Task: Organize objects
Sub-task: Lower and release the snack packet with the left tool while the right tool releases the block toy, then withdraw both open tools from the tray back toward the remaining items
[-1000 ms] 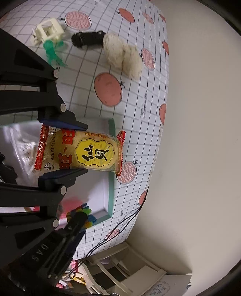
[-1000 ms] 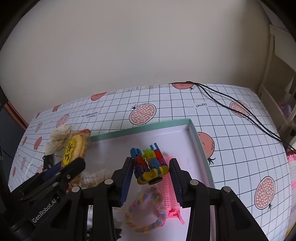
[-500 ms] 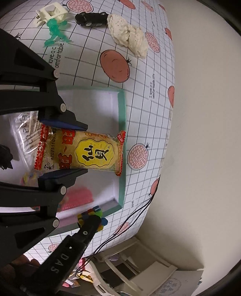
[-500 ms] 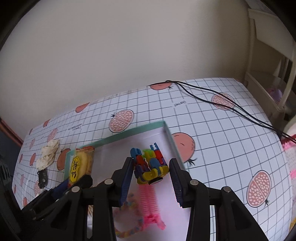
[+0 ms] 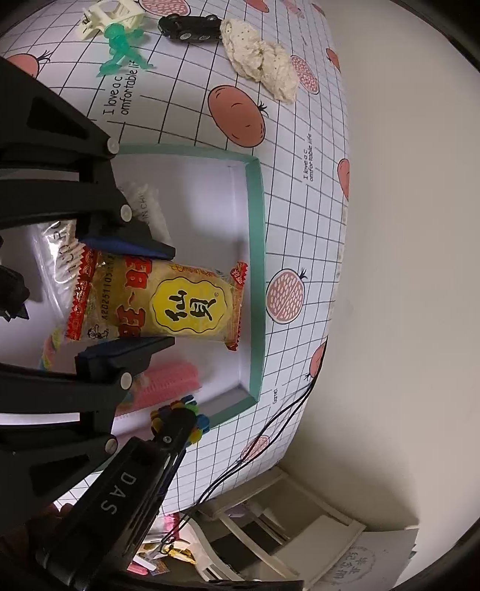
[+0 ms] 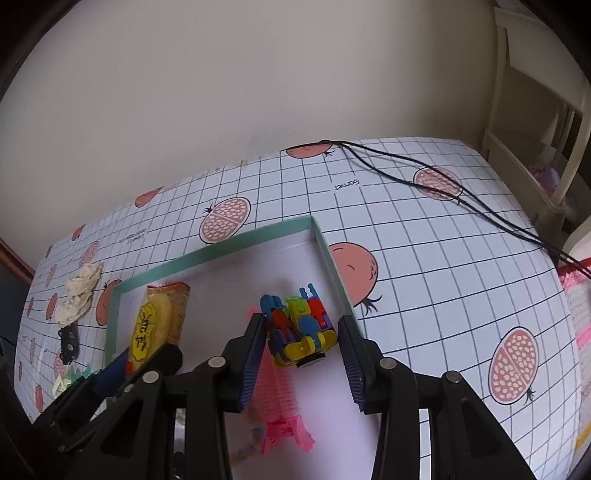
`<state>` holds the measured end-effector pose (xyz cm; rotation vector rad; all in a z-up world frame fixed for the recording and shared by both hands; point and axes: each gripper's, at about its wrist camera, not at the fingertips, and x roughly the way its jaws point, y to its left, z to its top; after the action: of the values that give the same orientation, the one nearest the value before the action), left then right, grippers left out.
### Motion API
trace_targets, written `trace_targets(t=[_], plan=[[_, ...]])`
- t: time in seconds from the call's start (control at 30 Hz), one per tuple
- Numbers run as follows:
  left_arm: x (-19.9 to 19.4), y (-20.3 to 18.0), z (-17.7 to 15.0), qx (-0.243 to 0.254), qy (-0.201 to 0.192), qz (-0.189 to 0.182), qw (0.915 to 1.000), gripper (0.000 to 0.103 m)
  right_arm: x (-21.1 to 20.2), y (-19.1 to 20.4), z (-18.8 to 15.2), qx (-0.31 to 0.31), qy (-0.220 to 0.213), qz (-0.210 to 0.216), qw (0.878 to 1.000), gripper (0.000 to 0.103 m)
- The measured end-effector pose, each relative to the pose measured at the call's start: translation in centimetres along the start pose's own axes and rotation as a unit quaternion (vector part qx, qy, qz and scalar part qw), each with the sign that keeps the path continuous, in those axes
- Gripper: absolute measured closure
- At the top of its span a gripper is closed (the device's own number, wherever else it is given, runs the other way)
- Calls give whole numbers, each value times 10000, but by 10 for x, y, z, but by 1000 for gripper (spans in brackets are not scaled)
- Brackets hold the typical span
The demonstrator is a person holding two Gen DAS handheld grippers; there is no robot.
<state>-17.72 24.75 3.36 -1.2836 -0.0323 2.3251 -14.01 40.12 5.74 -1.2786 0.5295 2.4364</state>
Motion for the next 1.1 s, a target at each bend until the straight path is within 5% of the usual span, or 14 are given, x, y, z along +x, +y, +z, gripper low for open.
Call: trace_targets(t=[0.43,1.1], plan=[[-4,8,-4,-360,150,-152,9991,51,-5,2,-3,-2,20,37,10000,57],[-56,23,-8,-495,-169,57,9986,51,-41,28,-14,-466,-179,6,9988,56]])
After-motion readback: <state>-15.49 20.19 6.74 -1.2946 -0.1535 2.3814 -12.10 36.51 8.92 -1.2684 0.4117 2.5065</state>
